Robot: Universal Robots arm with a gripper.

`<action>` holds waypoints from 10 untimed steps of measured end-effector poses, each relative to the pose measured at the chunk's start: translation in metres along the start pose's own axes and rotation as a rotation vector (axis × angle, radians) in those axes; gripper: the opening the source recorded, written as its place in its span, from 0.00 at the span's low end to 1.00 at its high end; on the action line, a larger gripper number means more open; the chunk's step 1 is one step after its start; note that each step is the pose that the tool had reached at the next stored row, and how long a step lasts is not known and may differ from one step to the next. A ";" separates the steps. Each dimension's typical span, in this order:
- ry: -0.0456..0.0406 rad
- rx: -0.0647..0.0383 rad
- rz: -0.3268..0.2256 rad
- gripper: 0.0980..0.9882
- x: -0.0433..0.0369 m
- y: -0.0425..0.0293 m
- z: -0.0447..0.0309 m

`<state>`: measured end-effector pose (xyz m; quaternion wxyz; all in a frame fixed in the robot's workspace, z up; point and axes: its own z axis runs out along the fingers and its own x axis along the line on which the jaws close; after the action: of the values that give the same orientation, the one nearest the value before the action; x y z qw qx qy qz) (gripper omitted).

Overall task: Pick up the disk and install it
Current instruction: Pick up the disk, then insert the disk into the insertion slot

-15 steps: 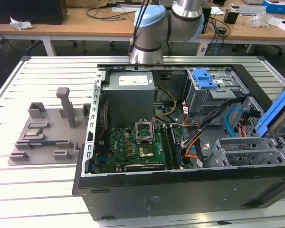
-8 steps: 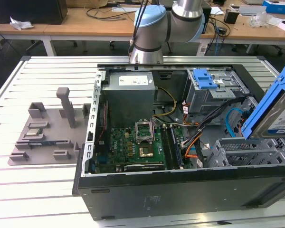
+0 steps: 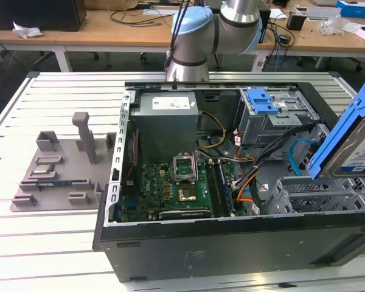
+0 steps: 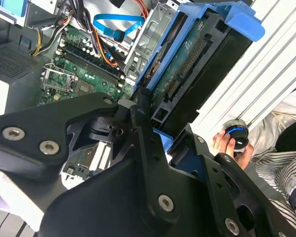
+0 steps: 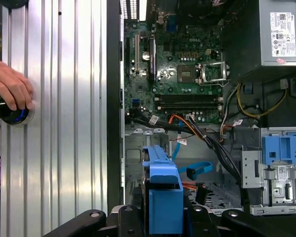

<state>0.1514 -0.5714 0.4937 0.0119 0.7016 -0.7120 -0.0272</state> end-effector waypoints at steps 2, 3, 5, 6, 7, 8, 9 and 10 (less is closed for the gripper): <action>0.0000 0.000 0.000 0.30 0.0000 0.0000 0.0001; -0.0001 0.000 0.000 0.30 0.0000 0.0000 0.0001; -0.0001 0.000 0.000 0.30 0.0000 0.0000 0.0002; -0.0001 0.000 0.000 0.30 0.0000 0.0000 0.0002; -0.0004 0.000 0.000 0.30 0.0000 0.0000 0.0008; 0.0001 0.000 0.000 0.30 -0.0003 0.0000 0.0018; 0.0001 0.000 0.000 0.30 -0.0004 0.0002 0.0031; -0.0002 0.000 0.000 0.30 -0.0010 0.0013 0.0063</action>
<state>0.1497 -0.5703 0.4874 0.0118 0.7015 -0.7121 -0.0272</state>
